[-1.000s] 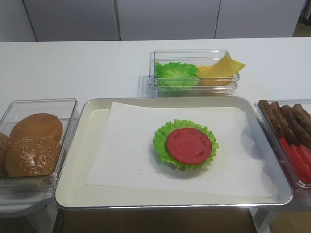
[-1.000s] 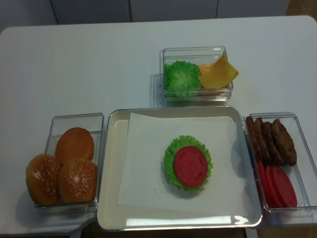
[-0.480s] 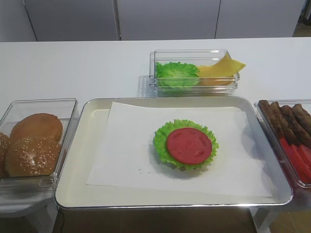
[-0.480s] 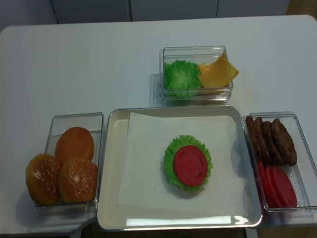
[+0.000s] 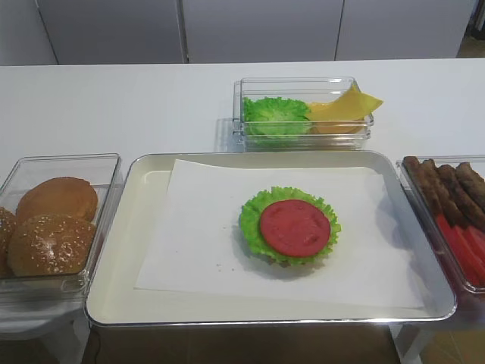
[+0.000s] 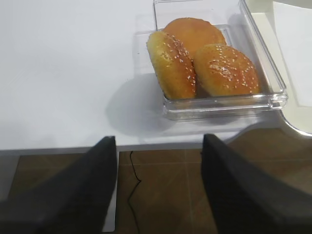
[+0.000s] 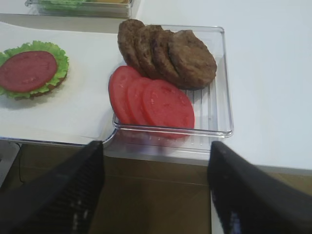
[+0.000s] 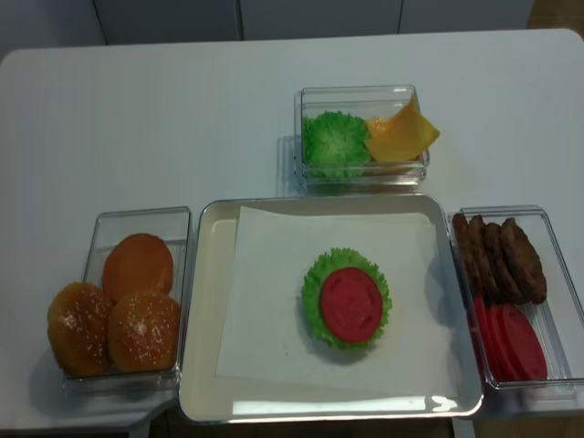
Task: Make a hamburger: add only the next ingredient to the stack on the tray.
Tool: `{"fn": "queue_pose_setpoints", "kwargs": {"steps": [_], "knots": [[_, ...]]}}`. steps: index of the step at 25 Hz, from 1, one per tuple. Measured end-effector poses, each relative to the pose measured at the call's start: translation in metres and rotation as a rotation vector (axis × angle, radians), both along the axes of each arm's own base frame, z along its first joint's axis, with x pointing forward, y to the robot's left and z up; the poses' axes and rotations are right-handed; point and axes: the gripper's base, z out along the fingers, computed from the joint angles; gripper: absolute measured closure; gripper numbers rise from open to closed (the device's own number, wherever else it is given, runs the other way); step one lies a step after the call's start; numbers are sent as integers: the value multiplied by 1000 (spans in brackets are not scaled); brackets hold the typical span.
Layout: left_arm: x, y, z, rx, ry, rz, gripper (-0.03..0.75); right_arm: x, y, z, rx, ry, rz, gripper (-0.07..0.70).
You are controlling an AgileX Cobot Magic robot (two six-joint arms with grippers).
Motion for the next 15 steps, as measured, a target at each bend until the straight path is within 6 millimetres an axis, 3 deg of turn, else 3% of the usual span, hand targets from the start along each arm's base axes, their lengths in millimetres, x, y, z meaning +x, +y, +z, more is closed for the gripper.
{"fn": "queue_pose_setpoints", "kwargs": {"steps": [15], "knots": [[0, 0, 0, 0, 0, 0, 304, 0, 1, 0, 0, 0, -146, 132]]}}
